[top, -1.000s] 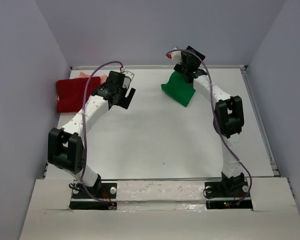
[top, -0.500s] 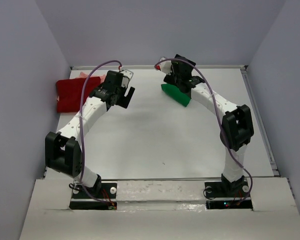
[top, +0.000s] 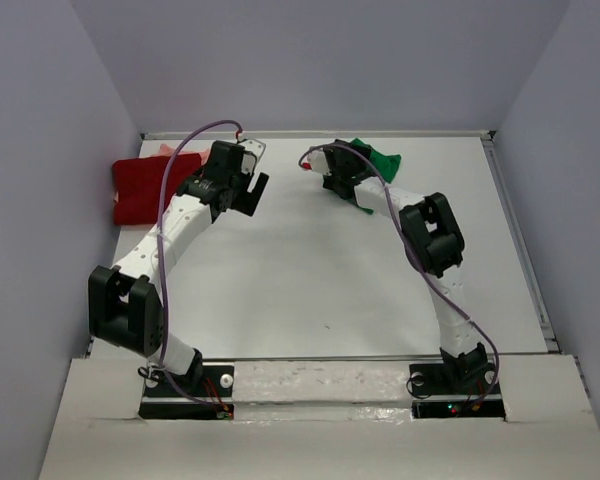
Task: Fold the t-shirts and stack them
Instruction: Fold the long partially folded tshirt into a neat square
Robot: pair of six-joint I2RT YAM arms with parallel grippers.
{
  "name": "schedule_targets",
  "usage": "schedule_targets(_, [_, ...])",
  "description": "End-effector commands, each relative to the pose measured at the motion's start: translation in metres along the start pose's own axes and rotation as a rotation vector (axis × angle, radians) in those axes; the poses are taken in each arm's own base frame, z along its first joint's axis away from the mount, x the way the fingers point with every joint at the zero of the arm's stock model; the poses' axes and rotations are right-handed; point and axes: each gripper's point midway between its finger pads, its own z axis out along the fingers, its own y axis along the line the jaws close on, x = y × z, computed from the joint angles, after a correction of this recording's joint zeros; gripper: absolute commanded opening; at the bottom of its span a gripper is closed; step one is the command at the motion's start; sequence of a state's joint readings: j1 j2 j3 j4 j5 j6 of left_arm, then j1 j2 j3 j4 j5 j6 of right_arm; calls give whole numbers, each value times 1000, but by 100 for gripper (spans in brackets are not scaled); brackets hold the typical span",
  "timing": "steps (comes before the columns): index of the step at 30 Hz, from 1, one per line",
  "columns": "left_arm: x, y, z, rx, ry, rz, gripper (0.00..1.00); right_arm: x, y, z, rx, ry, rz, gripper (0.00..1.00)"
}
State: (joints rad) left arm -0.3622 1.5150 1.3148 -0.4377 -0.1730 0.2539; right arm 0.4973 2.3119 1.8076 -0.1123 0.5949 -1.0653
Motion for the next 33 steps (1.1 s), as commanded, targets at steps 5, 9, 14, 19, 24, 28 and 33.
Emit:
schedule_targets(5, [-10,5,-11,2,-54,-3,99,-7,-25,13,219,10,-94,100])
schedule_targets(9, [-8,5,-14,4,-56,-2,99,3,19,27,193,31,-194,100])
schedule_targets(14, [-6,5,-21,9,-73,-1,99,6,56,34,179,33,-295,100])
schedule_targets(19, [-4,5,-22,10,-76,0,99,1,71,31,163,27,-347,100])
schedule_targets(24, [-7,4,-24,17,-87,0,99,-8,45,24,210,19,-318,100])
schedule_targets(28, [-10,4,-27,20,-93,-3,99,-21,3,10,281,2,-270,100])
schedule_targets(33, [-11,6,-30,19,-104,-7,99,-39,-59,-15,387,-26,-201,100])
